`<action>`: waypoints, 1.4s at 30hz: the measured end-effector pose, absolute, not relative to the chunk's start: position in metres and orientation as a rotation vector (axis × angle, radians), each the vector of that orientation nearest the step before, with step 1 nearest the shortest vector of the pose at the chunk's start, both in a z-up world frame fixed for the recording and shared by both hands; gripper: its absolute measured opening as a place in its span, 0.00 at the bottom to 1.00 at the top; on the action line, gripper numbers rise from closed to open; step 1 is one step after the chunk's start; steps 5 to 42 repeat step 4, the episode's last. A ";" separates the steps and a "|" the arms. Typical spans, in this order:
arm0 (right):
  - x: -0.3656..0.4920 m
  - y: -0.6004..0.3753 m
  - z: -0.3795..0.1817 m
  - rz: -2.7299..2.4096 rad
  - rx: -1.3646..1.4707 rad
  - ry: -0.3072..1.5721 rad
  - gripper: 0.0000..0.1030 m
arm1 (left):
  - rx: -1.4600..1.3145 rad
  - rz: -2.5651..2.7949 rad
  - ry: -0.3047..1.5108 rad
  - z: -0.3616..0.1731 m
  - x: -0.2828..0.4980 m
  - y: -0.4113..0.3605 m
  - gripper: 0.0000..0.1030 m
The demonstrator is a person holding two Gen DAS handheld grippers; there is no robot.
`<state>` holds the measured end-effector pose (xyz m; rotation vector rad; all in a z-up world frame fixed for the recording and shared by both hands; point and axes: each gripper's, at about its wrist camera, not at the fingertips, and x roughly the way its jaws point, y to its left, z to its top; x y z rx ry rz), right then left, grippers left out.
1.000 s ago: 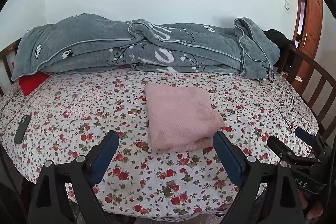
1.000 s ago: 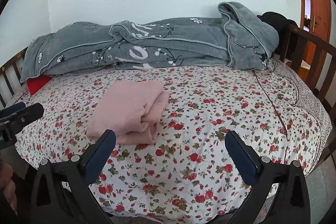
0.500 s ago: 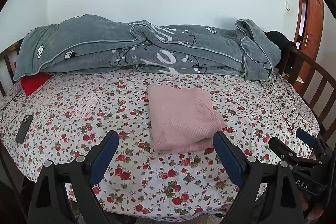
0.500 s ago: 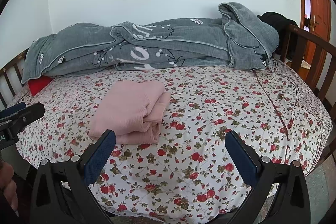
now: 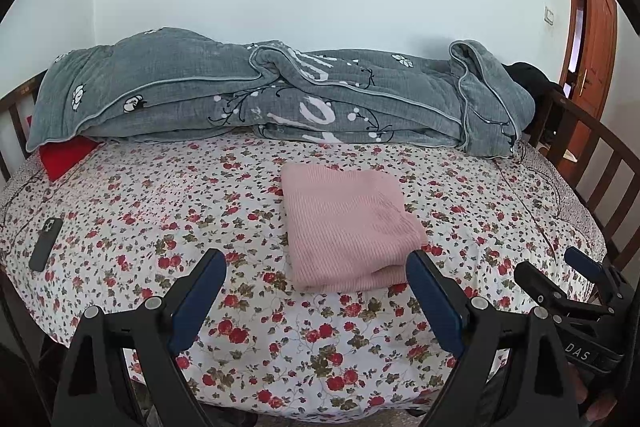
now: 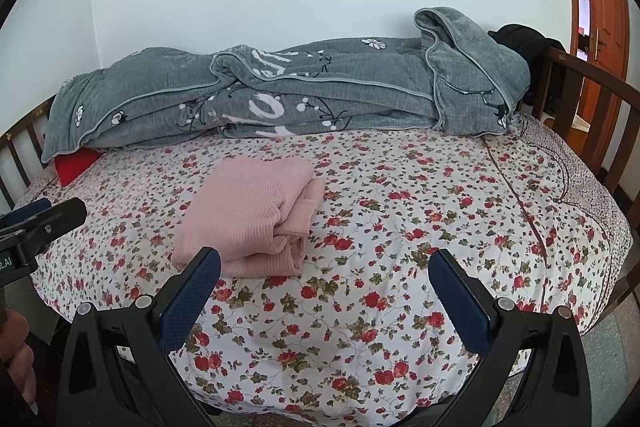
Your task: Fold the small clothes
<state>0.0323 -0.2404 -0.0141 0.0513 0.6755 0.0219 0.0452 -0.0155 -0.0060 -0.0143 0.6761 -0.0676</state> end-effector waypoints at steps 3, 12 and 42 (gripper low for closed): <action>0.032 -0.240 -0.013 0.023 0.052 0.674 0.99 | -0.010 -0.063 0.669 -0.005 0.044 -0.017 0.89; 0.032 -0.240 -0.013 0.022 0.052 0.673 0.99 | -0.006 -0.066 0.668 -0.005 0.044 -0.019 0.89; 0.032 -0.240 -0.013 0.022 0.052 0.673 0.99 | -0.006 -0.066 0.668 -0.005 0.044 -0.019 0.89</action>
